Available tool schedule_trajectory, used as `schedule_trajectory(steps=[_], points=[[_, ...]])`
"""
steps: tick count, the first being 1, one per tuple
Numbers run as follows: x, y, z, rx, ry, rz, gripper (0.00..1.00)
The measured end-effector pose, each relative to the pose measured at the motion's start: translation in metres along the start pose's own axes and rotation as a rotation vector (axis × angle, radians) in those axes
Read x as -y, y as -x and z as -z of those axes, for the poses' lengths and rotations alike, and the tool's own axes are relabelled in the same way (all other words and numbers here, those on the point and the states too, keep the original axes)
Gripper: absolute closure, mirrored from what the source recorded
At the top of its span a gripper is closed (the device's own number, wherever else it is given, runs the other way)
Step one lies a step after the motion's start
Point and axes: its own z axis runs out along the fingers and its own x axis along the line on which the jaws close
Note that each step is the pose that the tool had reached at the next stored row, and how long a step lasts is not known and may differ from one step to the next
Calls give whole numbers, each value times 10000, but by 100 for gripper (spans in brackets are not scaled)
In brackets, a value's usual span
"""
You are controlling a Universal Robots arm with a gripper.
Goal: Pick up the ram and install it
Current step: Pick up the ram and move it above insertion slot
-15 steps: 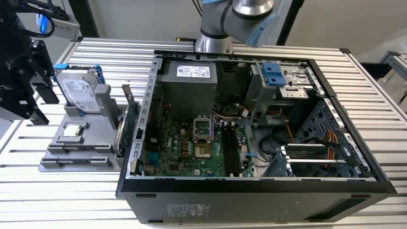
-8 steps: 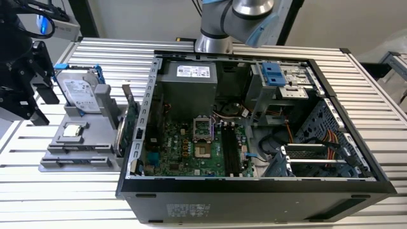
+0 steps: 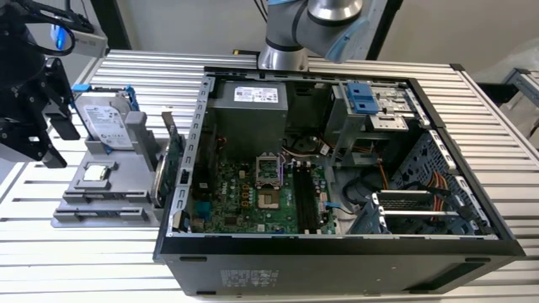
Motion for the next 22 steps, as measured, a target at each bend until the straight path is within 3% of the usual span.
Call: schedule_trajectory(steps=[22], points=[[0,0,-66,-1,-3,0,0]])
